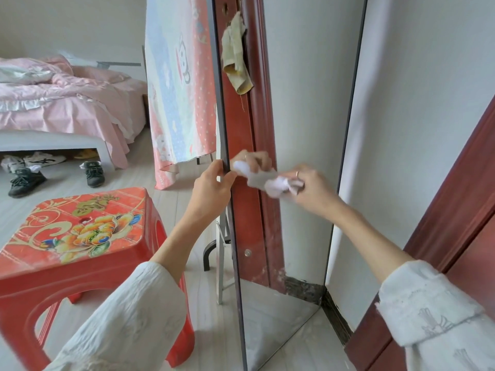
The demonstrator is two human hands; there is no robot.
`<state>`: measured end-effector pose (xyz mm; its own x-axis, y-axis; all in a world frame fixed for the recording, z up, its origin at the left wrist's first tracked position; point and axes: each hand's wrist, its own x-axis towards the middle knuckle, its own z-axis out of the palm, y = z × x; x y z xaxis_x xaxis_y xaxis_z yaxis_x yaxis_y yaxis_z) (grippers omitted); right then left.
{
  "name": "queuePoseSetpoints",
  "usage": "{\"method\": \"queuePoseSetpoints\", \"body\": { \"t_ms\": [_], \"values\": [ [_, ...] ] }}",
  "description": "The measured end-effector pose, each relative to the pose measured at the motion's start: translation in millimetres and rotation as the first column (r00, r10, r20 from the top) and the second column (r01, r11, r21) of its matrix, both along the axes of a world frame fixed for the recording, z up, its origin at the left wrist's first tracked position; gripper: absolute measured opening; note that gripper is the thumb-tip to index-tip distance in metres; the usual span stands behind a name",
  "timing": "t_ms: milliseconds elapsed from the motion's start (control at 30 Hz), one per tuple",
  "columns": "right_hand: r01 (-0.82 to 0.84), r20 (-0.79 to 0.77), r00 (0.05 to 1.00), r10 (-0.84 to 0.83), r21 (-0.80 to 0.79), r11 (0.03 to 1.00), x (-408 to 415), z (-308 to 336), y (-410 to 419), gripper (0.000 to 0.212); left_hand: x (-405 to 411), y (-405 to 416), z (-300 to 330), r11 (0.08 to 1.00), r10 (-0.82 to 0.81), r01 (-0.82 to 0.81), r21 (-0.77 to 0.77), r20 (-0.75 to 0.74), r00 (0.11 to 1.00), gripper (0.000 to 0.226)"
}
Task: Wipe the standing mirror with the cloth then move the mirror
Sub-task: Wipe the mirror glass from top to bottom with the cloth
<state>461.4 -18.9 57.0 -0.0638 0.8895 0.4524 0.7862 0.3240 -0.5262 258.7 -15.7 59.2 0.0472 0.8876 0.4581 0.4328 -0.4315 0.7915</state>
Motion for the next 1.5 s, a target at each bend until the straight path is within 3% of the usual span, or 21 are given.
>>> {"method": "queuePoseSetpoints", "body": {
  "t_ms": [67,200,333,433,533,633,700,767,867,967,1067,1167,1367,1500],
  "values": [
    [0.073,-0.001,0.997,-0.073,0.119,0.990,-0.6,20.8,11.7,0.022,0.0,1.0,-1.7,1.000,0.007,-0.007,-0.011,0.002,1.000,0.019],
    [0.052,0.001,0.999,-0.054,0.238,0.970,-11.2,34.5,21.5,0.031,2.2,-0.1,-2.7,1.000,0.004,-0.004,0.003,0.010,1.000,0.020],
    [-0.009,-0.024,1.000,0.015,0.236,0.972,-16.0,0.7,20.3,0.032,4.1,1.8,-5.1,0.999,0.018,-0.018,0.029,0.006,1.000,0.015],
    [-0.119,-0.054,0.990,0.132,0.194,0.974,-13.5,-42.7,12.7,0.029,4.7,2.5,-6.3,0.999,0.029,-0.030,0.032,0.013,0.999,0.032],
    [-0.154,0.000,0.988,0.155,0.066,0.986,-11.2,-80.6,3.3,0.026,5.3,1.7,-7.4,1.000,0.020,-0.020,0.023,0.031,0.999,0.035],
    [-0.085,0.202,0.972,0.121,-0.176,0.981,-5.6,-97.7,-0.4,0.022,6.6,0.8,-6.8,1.000,0.014,-0.015,0.017,0.040,0.999,0.035],
    [-0.071,0.187,0.970,0.155,-0.392,0.917,-0.5,-92.1,-4.9,0.018,7.0,-1.2,-5.4,1.000,0.015,-0.016,0.014,0.031,0.999,0.035],
    [-0.110,0.142,0.968,0.205,-0.495,0.862,6.3,-76.7,-7.0,0.014,6.4,-2.3,-4.8,1.000,0.011,-0.011,0.006,0.017,1.000,0.032],
    [-0.084,0.044,0.993,0.105,-0.344,0.935,23.4,-43.5,9.7,0.017,4.5,-1.1,-6.6,1.000,0.010,-0.010,0.013,0.016,1.000,0.018],
    [-0.006,0.017,1.000,0.008,-0.114,0.993,37.7,-5.7,26.2,0.044,4.4,-0.5,-7.3,0.999,0.006,-0.006,0.039,0.010,1.000,0.016],
    [0.103,-0.054,0.994,-0.099,0.074,0.992,38.0,21.7,34.9,0.034,4.7,-0.6,-6.8,0.999,0.005,-0.005,0.049,0.007,1.000,0.018],
    [0.159,-0.148,0.980,-0.131,0.195,0.968,27.2,17.5,40.7,0.037,5.1,0.2,-7.8,0.999,-0.001,0.000,0.042,0.019,1.000,0.016],
    [0.132,-0.022,0.991,-0.130,0.086,0.988,24.2,-70.8,35.4,0.031,5.6,0.2,-8.9,0.999,0.022,-0.023,0.039,0.030,0.999,0.018],
    [0.127,0.152,0.984,-0.097,-0.202,0.971,27.5,-120.6,17.6,0.035,10.9,-3.9,-9.2,0.997,0.042,-0.044,0.066,0.031,0.999,0.033]
  ]
}}
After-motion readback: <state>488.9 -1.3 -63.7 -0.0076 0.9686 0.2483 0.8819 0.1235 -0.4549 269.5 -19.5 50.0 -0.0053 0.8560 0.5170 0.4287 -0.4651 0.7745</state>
